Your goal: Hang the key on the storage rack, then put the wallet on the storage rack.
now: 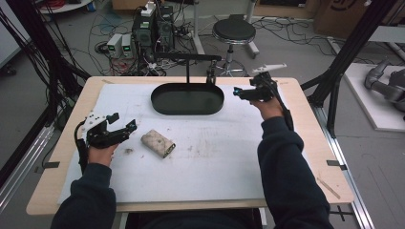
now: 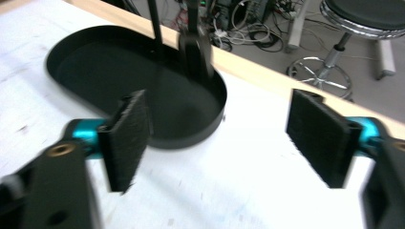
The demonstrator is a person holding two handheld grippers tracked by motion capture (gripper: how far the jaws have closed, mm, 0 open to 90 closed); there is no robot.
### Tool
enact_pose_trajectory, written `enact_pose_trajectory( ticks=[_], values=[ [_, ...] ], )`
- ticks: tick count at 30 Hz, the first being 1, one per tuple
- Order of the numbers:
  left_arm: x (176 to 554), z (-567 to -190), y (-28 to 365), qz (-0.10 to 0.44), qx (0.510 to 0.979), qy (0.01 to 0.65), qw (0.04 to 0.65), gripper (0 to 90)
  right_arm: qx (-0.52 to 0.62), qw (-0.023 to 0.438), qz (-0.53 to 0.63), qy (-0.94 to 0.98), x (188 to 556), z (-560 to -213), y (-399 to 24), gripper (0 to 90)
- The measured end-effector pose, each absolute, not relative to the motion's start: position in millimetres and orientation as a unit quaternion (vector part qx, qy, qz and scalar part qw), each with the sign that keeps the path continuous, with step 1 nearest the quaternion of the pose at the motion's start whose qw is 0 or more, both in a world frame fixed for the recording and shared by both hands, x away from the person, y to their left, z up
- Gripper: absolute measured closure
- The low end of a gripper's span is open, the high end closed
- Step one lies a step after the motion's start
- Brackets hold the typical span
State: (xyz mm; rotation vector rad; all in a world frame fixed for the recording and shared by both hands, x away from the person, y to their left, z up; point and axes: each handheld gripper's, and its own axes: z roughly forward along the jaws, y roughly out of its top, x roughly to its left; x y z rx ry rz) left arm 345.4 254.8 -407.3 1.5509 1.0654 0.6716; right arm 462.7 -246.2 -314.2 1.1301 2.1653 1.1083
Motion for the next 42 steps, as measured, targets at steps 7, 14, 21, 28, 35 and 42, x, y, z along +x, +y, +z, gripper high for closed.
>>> enact_pose_trajectory(
  ticks=[7,14,21,28,35,42],
  values=[
    [344.9,-407.0,254.5,0.285,0.656,0.448,0.536,22.4,0.366,0.276,0.390,0.798,411.6,-347.5,-274.2,20.0],
    [344.7,-406.6,253.8,0.288,0.656,0.448,0.535,22.5,0.366,0.277,0.392,0.797,395.3,-367.3,-274.6,20.0],
    [345.3,-407.0,255.5,0.292,0.652,0.453,0.533,22.5,0.371,0.264,0.413,0.789,386.6,-368.4,-266.5,20.0],
    [345.6,-407.1,257.2,0.295,0.648,0.456,0.534,22.9,0.369,0.244,0.430,0.787,380.6,-375.9,-253.2,20.0],
    [344.5,-405.3,258.0,0.300,0.650,0.454,0.530,22.9,0.348,0.223,0.440,0.797,377.8,-380.7,-225.5,20.0],
    [343.3,-403.5,263.0,0.308,0.643,0.460,0.529,22.9,0.321,0.193,0.454,0.808,378.1,-384.5,-188.4,20.0]
  ],
)
